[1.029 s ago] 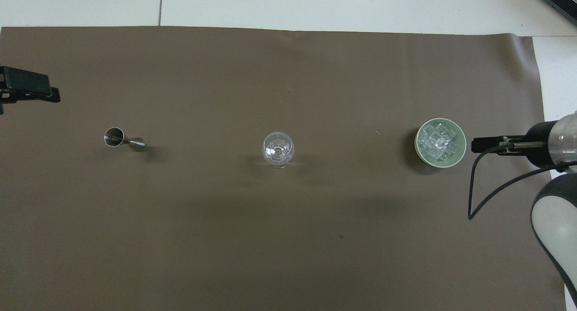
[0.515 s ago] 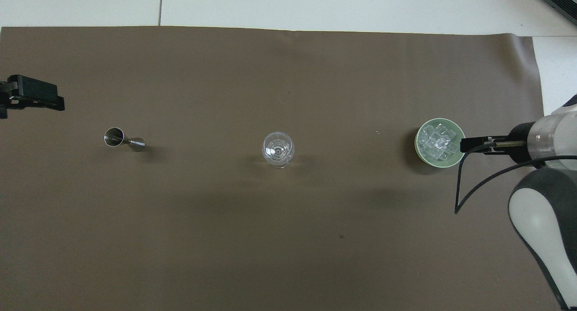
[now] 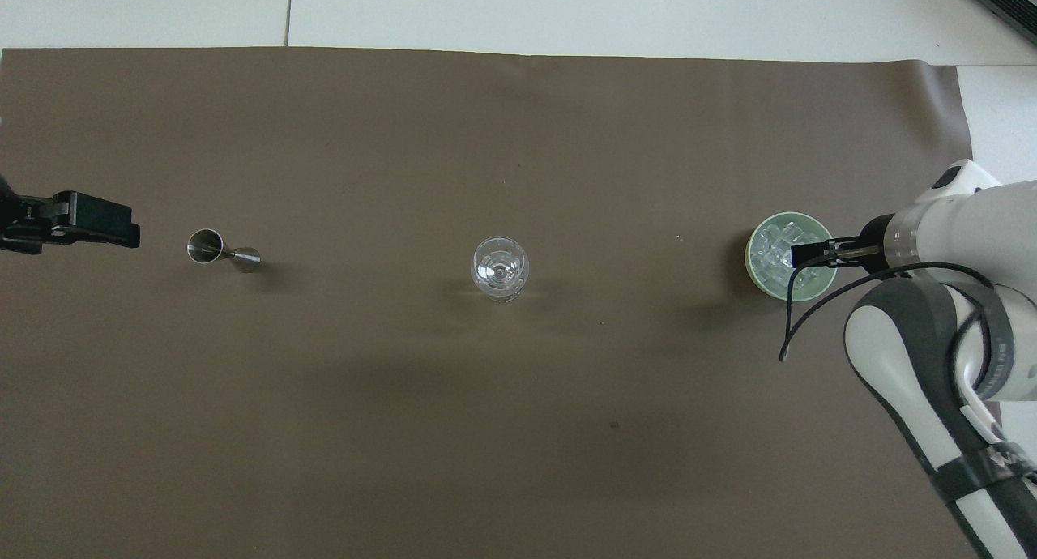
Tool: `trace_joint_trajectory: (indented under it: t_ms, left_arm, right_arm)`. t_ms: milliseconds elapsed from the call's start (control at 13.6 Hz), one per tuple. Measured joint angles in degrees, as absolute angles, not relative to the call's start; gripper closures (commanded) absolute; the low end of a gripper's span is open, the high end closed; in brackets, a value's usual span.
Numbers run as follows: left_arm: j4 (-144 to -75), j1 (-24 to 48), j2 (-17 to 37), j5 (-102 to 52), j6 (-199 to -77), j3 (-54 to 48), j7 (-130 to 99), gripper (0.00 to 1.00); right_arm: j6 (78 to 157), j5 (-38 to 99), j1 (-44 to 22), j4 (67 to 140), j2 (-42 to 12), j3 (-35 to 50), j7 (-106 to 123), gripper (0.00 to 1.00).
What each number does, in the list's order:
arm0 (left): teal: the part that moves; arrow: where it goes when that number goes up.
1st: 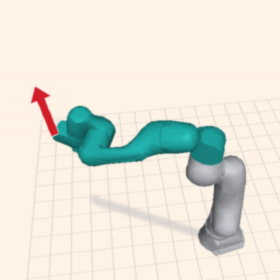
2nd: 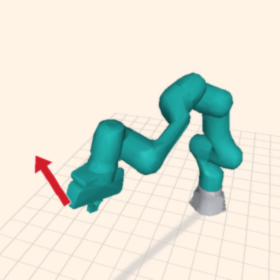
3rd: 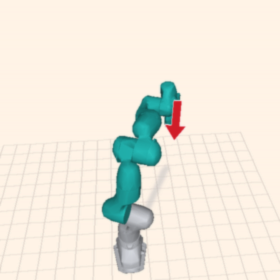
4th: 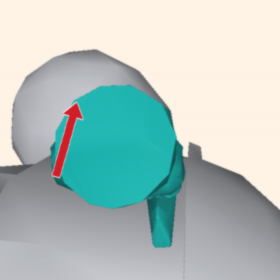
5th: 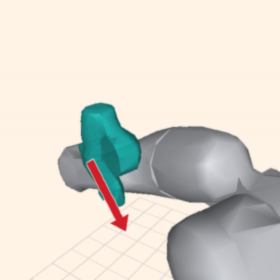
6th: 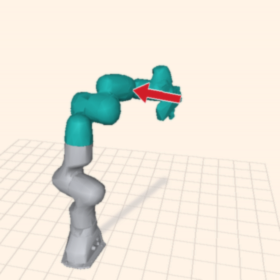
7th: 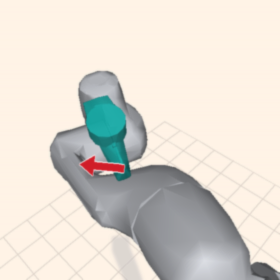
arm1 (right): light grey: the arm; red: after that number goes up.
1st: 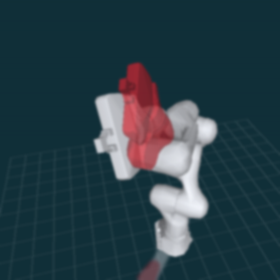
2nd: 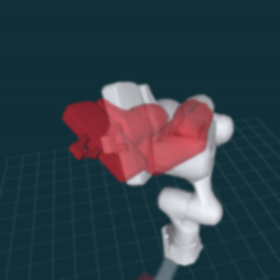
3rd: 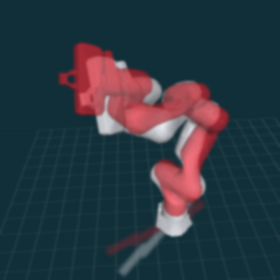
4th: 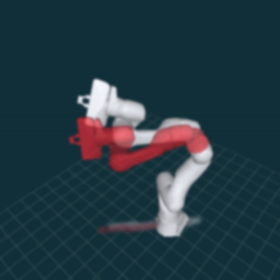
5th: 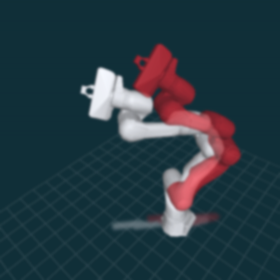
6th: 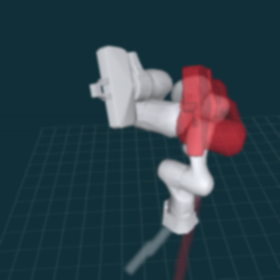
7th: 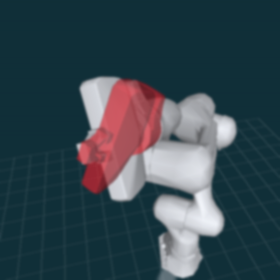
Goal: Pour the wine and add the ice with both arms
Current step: 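Close the right gripper on ice cubes in the green bowl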
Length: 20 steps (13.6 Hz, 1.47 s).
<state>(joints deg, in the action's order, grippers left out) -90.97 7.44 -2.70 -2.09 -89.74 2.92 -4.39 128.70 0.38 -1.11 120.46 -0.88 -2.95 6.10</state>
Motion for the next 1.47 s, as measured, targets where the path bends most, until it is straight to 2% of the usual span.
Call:
trace_joint_trajectory:
  t_ms: [588,809,1176,1250,1397,1470]
  left_arm:
    - [-89.88,5.67,-3.06,-1.43,-87.59,4.04,-2.86,0.00]
    - [-89.91,5.67,-3.07,-1.43,-87.24,3.93,-2.86,0.00]
    - [-90.29,5.66,-3.13,-1.43,-86.62,3.80,-2.86,0.00]
    - [-90.29,5.64,-3.16,-1.43,-86.62,3.83,-2.86,0.00]
    - [-90.30,5.64,-3.18,-1.43,-86.59,3.80,-2.86,0.00]
    - [-90.30,5.64,-3.18,-1.43,-86.58,3.78,-2.86,0.00]
  right_arm:
    - [133.18,0.38,-0.38,121.28,-6.98,-3.04,8.77,0.00]
    - [134.55,0.38,-0.37,121.72,-7.83,-3.02,8.77,0.12]
    - [134.70,0.38,-0.38,121.94,-8.08,-2.91,8.78,0.14]
    - [134.71,0.38,-0.39,122.04,-8.24,-2.89,8.78,0.19]
    - [134.73,0.38,-0.40,122.12,-8.67,-2.87,8.78,0.38]
    - [134.76,0.38,-0.40,122.12,-8.84,-2.87,8.78,0.40]
